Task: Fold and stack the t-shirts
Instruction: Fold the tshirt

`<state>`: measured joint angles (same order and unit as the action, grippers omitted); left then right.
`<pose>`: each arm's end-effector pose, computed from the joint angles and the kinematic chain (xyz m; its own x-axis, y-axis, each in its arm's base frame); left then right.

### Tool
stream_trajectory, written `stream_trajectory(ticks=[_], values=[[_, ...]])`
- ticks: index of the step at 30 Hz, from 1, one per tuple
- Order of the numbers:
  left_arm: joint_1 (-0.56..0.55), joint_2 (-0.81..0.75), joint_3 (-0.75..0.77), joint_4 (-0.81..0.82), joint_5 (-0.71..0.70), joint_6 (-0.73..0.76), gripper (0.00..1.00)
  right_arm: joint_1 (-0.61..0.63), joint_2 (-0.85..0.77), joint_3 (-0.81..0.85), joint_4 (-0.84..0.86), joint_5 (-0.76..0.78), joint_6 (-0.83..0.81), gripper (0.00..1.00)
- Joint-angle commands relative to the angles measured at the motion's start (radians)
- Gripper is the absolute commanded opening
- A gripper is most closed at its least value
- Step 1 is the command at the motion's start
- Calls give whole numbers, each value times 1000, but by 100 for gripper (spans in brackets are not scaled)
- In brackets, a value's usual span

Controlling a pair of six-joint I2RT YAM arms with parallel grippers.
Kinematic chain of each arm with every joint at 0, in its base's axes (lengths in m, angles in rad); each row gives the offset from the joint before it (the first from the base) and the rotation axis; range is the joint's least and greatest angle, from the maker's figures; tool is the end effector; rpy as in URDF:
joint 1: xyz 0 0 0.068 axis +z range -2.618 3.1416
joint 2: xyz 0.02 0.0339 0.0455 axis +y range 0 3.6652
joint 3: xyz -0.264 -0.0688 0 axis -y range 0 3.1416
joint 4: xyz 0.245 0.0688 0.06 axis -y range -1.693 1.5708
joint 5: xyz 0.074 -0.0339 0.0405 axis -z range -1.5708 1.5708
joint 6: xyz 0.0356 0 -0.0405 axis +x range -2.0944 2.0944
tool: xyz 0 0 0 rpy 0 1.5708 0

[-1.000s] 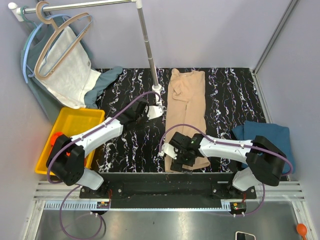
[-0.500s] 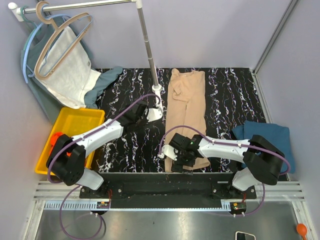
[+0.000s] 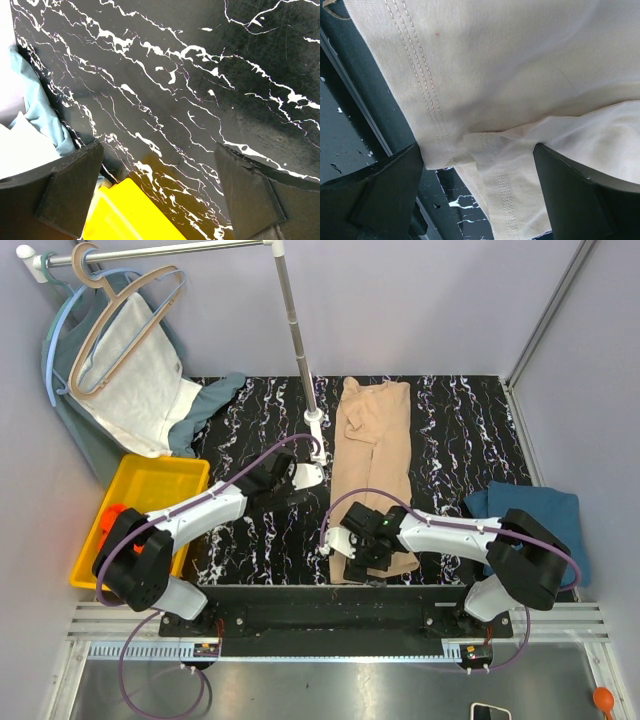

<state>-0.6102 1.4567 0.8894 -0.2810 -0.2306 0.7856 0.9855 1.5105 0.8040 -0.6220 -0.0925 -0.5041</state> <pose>0.2511 -0.1656 0.2132 -0.1277 0.9294 -0.3462 0.7416 0.3213 0.5889 0.1385 0.2149 0.1574 -0.0628 -0.9653 -0.2534 -0.9965 0.0746 -0.0374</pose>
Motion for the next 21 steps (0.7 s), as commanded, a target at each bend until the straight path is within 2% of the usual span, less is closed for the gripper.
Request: stream_trajectory(ticks=[1,11,13,21], values=[[4,-9,-6,45,27,7,99,-39,14,-6,48,-19,-54,94],[4,-4,-20,55,30,12,99,-61,74,-9,71,-44,-74,88],[4,-4,-24,60,27,18,99,-59,88,-11,77,-44,-68,83],[4,7,-38,85,8,32,99,-61,94,-11,79,-50,-25,42]])
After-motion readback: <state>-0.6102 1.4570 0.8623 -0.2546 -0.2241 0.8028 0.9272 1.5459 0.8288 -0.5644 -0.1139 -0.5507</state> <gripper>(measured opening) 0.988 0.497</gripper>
